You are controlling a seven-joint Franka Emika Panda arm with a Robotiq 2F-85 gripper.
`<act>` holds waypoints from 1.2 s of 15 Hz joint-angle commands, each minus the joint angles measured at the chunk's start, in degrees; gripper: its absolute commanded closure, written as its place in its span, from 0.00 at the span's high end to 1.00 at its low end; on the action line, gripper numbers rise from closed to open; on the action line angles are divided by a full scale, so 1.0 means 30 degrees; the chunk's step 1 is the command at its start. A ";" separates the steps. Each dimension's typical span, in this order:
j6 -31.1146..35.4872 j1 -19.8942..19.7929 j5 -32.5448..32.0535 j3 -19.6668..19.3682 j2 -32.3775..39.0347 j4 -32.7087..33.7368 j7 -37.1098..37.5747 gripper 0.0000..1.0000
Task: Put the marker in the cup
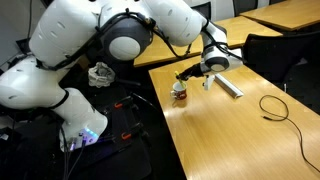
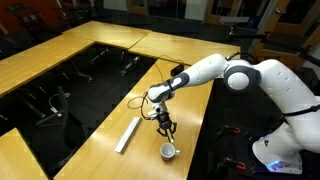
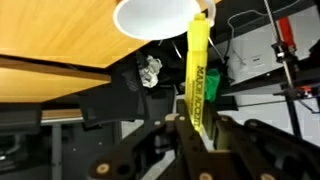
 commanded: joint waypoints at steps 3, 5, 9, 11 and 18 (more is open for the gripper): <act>-0.3305 0.0772 0.1856 -0.0628 0.3332 0.4209 -0.2832 0.05; -0.4312 0.0845 0.2354 -0.0776 0.4385 0.5405 -0.2720 0.05; -0.4968 0.1149 0.2817 -0.1193 0.5649 0.6960 -0.1786 0.46; -0.4614 0.1254 0.2782 -0.1275 0.5940 0.7295 -0.1721 0.53; -0.0341 0.1605 0.2395 -0.1595 0.4218 0.5104 0.1248 1.00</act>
